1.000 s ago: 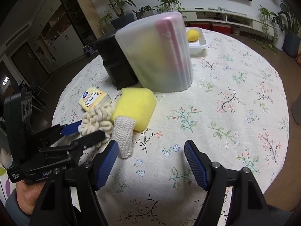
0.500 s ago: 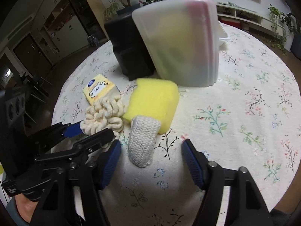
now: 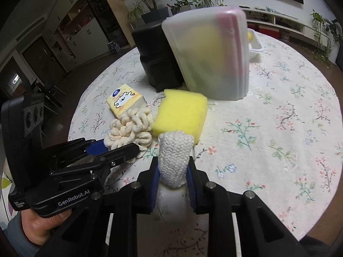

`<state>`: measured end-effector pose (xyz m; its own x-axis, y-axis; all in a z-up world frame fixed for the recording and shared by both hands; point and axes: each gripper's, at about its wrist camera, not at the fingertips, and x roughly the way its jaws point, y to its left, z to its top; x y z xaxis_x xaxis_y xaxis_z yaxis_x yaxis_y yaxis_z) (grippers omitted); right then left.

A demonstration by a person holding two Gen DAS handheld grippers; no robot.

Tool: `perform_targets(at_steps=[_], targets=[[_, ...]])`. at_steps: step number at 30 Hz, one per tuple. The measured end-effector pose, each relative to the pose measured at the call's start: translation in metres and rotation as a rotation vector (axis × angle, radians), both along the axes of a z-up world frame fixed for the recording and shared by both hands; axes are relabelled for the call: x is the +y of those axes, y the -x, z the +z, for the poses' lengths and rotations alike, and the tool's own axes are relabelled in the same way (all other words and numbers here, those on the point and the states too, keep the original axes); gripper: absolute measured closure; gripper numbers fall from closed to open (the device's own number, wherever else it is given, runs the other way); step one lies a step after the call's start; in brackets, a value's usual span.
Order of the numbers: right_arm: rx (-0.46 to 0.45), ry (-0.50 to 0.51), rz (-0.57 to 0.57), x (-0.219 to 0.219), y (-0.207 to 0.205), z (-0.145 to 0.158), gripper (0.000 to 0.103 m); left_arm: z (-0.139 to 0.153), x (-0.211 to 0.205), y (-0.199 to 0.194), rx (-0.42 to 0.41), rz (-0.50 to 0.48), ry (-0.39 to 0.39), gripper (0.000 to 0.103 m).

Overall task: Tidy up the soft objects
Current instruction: 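Grasp the cream loofah flower with the left gripper while the right grasps the knitted scrubber, then carry the loofah flower and knitted scrubber over the white tray with both grippers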

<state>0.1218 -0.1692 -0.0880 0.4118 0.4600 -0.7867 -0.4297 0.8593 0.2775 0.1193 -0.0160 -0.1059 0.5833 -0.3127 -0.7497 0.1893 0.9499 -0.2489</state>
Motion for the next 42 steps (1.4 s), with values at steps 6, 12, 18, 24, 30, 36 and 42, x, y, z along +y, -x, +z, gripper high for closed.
perform_targets(at_steps=[6, 12, 18, 24, 30, 36, 42], targets=[[-0.014, 0.005, -0.016, -0.016, 0.005, 0.010, 0.077, 0.013, 0.005, 0.010, -0.018, 0.011, 0.026, 0.073], [-0.037, 0.016, -0.052, -0.038, 0.001, 0.024, 0.077, 0.034, 0.020, 0.017, -0.041, 0.030, 0.033, 0.073], [-0.073, 0.035, -0.101, -0.068, -0.013, 0.042, 0.077, 0.066, 0.046, 0.015, -0.094, 0.072, 0.019, 0.073], [-0.132, 0.070, -0.132, -0.091, -0.034, 0.068, 0.077, 0.097, 0.070, -0.004, -0.148, 0.092, -0.016, 0.073], [-0.204, 0.101, -0.147, -0.110, -0.066, 0.103, 0.077, 0.119, 0.093, -0.041, -0.178, 0.102, -0.034, 0.073], [-0.253, 0.140, -0.150, -0.119, -0.116, 0.135, 0.077, 0.138, 0.104, -0.090, -0.182, 0.087, -0.068, 0.073], [-0.270, 0.166, -0.126, -0.108, -0.166, 0.153, 0.077, 0.152, 0.097, -0.140, -0.186, 0.048, -0.122, 0.073]])
